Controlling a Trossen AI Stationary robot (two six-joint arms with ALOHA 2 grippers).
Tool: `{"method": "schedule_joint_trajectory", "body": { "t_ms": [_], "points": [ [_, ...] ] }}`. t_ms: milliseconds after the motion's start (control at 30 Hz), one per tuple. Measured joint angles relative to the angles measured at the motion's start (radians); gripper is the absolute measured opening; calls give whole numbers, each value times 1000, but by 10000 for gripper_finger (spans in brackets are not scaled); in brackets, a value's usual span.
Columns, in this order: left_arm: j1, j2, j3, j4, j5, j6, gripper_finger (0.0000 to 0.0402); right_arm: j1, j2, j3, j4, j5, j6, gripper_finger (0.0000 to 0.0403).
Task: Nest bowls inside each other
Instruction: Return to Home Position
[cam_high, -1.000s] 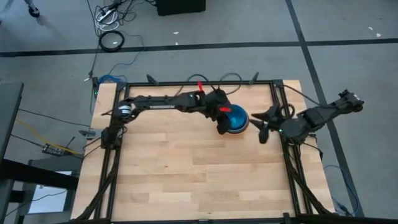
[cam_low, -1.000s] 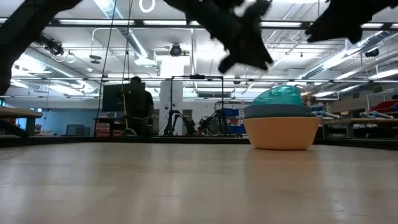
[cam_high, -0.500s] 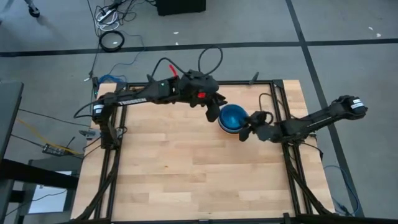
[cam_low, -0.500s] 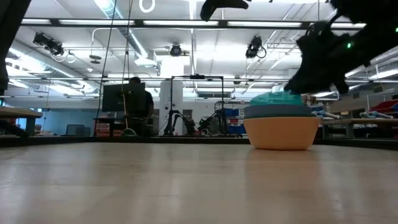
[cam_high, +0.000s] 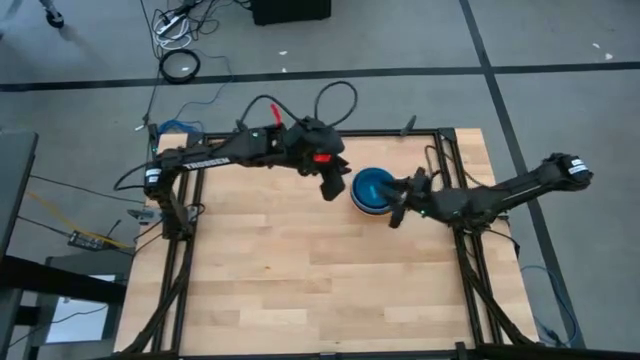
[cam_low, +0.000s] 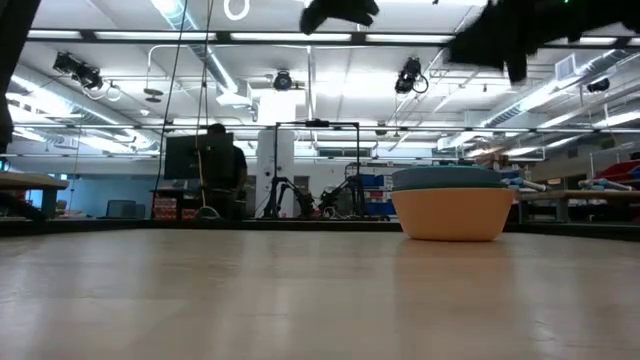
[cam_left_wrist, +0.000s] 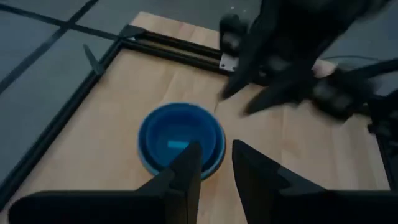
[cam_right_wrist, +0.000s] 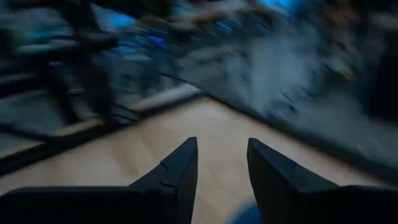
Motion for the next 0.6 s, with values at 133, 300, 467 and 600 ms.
{"method": "schedule_joint_trajectory", "body": {
  "t_ms": [133, 300, 467, 600],
  "points": [
    [-3, -88, 0, -17, -9, 18, 99, 61, -132, 78, 12, -141, -234, 128],
    [-22, -223, 1, -3, -10, 137, 99, 154, -283, 143, -16, -252, -297, 128],
    [-55, -334, -60, 169, 32, 289, 99, 157, -398, 256, -196, -410, -398, 128],
    [-51, -411, -176, 408, 225, 321, 99, 108, -355, 449, -569, -438, -313, 128]
  ]
}}
